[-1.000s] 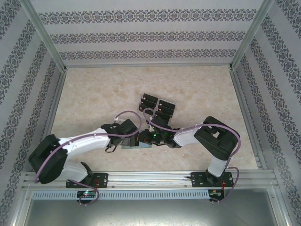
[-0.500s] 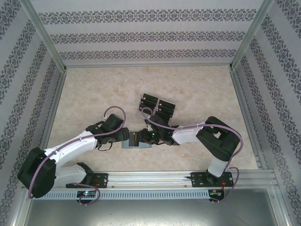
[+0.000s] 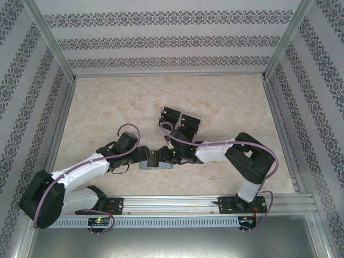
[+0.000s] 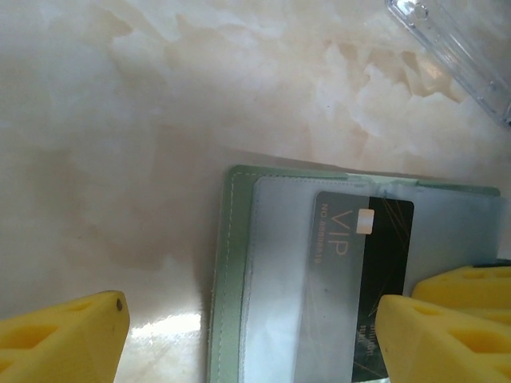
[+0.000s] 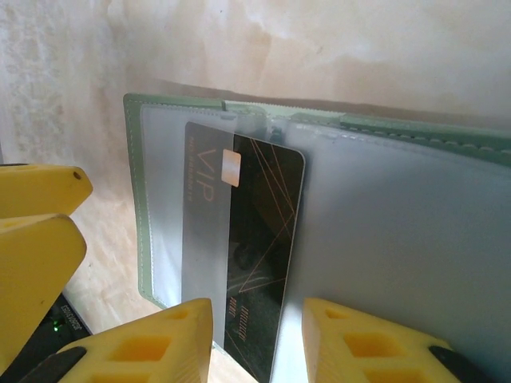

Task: Put the credit cards into the card holder

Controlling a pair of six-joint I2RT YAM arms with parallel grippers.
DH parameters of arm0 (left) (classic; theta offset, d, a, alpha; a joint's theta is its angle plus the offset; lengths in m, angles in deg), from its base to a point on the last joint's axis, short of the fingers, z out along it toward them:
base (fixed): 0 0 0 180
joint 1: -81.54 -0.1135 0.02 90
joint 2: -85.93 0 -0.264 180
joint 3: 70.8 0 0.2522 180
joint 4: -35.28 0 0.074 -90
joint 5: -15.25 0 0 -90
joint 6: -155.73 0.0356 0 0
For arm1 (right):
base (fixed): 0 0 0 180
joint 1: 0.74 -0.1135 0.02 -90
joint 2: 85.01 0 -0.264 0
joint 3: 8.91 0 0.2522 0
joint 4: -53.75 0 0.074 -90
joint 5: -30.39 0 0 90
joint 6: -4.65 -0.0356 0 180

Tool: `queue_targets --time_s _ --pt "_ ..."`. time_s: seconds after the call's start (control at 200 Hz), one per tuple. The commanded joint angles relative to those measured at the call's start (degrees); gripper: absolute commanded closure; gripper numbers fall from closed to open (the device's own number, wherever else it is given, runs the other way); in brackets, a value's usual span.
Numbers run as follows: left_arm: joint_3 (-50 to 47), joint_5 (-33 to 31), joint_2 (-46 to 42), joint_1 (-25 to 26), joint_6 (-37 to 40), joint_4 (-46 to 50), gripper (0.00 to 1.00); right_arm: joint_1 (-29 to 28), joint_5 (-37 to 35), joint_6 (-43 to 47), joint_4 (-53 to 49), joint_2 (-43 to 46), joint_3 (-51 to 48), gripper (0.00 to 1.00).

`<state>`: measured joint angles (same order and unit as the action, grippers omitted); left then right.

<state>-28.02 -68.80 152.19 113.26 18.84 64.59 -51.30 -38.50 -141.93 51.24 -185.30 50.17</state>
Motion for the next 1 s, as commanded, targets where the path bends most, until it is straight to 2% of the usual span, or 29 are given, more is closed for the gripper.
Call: queue_targets --time_s 0.0,0.185,0.485,0.994 --pt "-1.3 2.5 -0.9 -1.6 -3.9 -6.2 0.18 -1.0 -2.0 1.4 -2.8 0.2 1.3 0.64" --pt "0.5 4.4 2.2 -4.0 -6.1 -9.6 0.18 -1.3 -2.5 1.5 -3.6 0.0 1.8 0.65" --pt "4.1 6.8 9.6 -4.3 -6.8 -12.8 0.18 -2.1 -3.8 2.4 -5.6 0.3 2.7 0.64" --pt "2.1 8.2 10.8 -4.2 -7.9 -15.7 0.19 -3.0 -4.0 3.8 -8.1 -1.5 6.3 0.64"
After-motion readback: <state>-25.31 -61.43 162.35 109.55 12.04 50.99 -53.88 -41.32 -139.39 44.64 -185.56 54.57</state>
